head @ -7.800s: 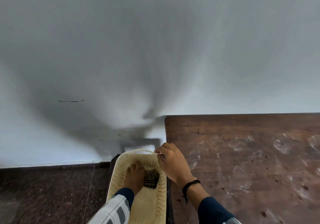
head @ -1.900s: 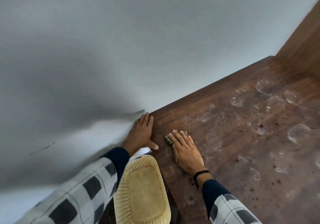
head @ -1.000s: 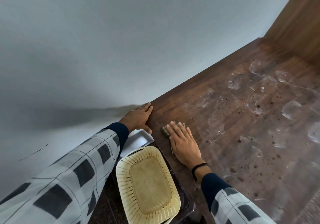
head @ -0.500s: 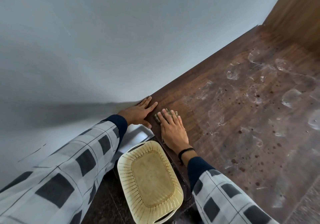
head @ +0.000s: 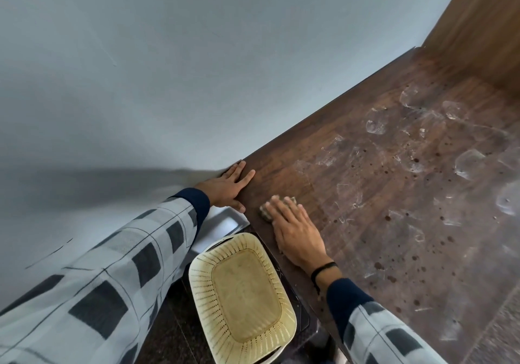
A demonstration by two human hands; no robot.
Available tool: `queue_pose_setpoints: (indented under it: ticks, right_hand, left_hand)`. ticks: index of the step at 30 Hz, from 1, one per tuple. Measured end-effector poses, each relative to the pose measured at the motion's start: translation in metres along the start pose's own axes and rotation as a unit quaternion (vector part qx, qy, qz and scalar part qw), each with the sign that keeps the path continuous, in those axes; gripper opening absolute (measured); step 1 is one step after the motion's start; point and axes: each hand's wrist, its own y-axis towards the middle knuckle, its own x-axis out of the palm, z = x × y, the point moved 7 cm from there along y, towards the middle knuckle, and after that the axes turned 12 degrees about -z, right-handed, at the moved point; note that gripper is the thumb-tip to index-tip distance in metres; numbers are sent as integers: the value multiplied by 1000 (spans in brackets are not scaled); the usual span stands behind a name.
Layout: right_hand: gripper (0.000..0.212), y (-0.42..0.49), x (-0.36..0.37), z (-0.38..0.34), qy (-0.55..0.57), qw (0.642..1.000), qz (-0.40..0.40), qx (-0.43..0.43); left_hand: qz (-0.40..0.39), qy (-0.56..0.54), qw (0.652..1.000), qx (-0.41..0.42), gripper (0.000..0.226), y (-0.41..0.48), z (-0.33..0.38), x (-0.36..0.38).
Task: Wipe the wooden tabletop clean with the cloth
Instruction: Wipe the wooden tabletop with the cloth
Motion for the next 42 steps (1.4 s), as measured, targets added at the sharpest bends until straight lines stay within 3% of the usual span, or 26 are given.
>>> queue_pose_setpoints:
  ticks: [3, 4, 9, 14, 18, 20, 26, 31, 36, 40, 42]
  right_hand:
    - [52, 11, -1, 6, 45, 991, 25, 123]
    - [53, 10, 3, -4, 50, 990, 24, 127]
    - [50, -20, 13, -17, 0, 1000, -13, -13]
    - [51, 4, 5, -7, 59, 990, 29, 122]
    - [50, -29, 23, -35, 15, 1000, 2, -1]
    - [50, -49, 21, -20, -13, 1000, -5, -16]
    - [52, -23, 9, 0, 42, 989, 34, 138]
    - [50, -68, 23, -10, -26, 1000, 2, -11]
    - [51, -56, 14, 2, 38, 990, 39, 132]
    - [50, -82, 27, -15, -31, 998, -6, -51]
    - [51, -88, 20, 7, -65, 996, -10, -67]
  left_hand:
    - [-12, 5, 1000, -1, 117, 2, -1, 1]
    - [-13, 7, 1000, -2, 117, 1, -1, 1]
    - [-19, 0, 1000, -6, 115, -3, 1, 2]
    - [-18, 7, 1000, 1, 118, 4, -2, 3]
    - [-14, 10, 1000, 1, 117, 5, -6, 4]
    - [-15, 2, 1000, 4, 116, 5, -5, 4]
    - [-16, 17, 1000, -2, 117, 4, -3, 2]
    - [-16, 16, 1000, -2, 117, 4, -6, 4]
    - [-21, 13, 1000, 4, 117, 5, -4, 2]
    - [-23, 11, 1000, -1, 117, 2, -6, 3]
    - [-21, 12, 1000, 3, 117, 4, -4, 4]
